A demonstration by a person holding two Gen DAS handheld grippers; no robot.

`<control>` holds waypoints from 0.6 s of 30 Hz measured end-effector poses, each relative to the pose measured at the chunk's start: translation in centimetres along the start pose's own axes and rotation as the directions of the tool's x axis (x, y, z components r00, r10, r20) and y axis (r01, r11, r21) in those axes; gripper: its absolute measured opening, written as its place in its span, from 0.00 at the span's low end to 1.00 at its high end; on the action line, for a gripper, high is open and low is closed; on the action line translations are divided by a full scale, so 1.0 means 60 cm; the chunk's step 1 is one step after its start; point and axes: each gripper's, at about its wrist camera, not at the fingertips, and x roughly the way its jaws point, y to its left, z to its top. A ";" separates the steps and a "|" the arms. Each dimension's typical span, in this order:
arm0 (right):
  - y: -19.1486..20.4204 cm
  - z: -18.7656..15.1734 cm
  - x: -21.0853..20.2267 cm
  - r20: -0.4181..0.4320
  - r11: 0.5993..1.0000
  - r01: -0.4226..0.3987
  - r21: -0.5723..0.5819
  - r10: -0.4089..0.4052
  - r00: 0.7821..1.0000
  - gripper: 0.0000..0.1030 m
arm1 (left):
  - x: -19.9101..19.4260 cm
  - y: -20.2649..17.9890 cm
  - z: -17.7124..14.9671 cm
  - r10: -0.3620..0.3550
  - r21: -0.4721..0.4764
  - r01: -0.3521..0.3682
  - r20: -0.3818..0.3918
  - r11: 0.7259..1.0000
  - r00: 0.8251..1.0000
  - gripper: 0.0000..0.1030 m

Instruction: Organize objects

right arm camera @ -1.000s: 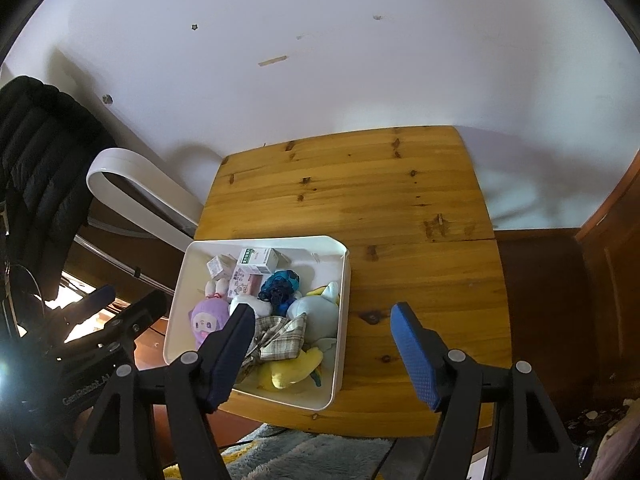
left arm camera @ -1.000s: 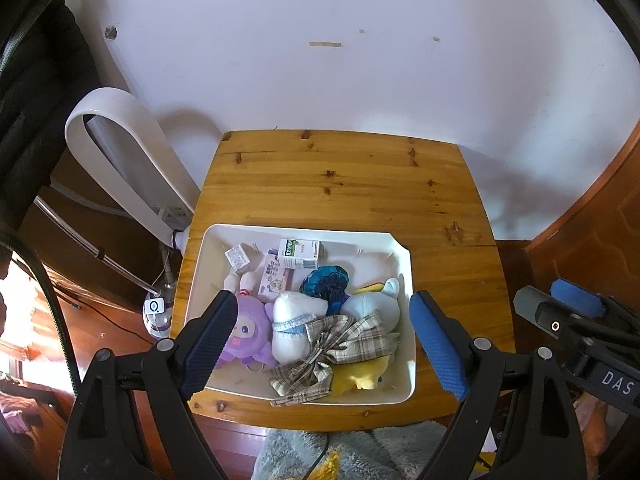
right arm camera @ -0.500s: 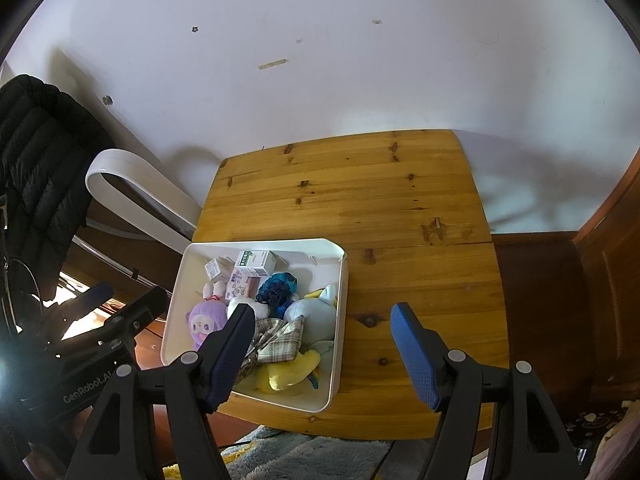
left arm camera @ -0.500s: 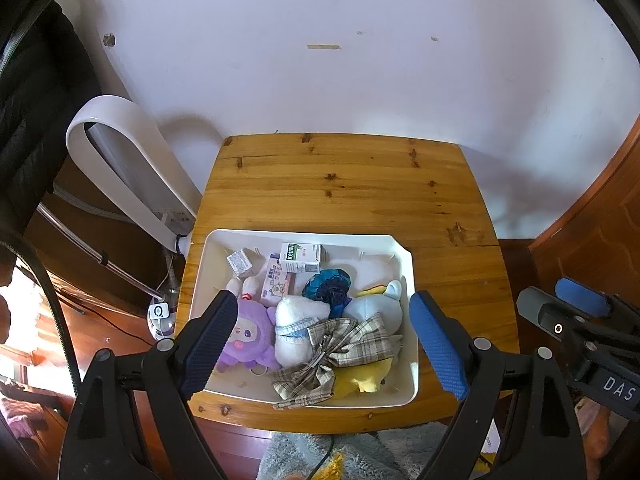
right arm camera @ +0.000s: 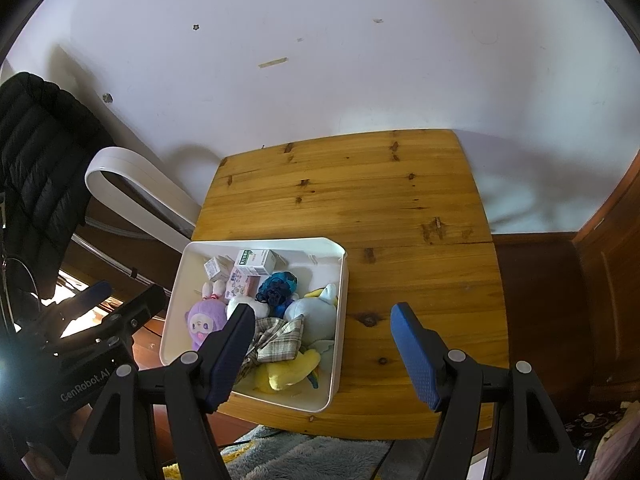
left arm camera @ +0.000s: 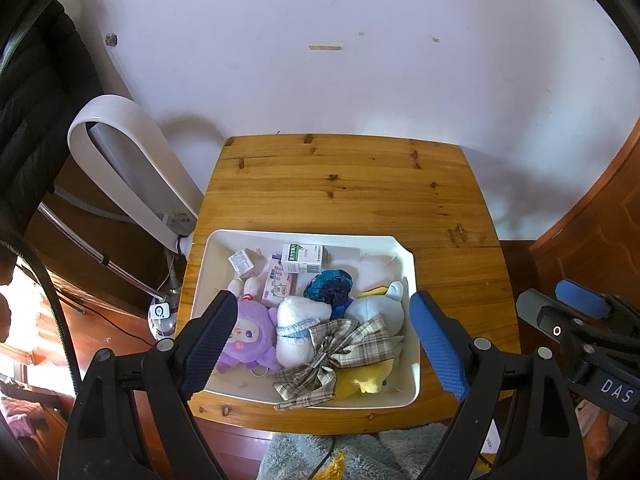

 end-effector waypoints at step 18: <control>0.008 -0.002 -0.001 0.004 1.000 -0.004 -0.006 0.004 1.000 0.69 | -0.001 0.007 -0.001 0.004 0.002 -0.004 0.004 1.000 1.000 0.87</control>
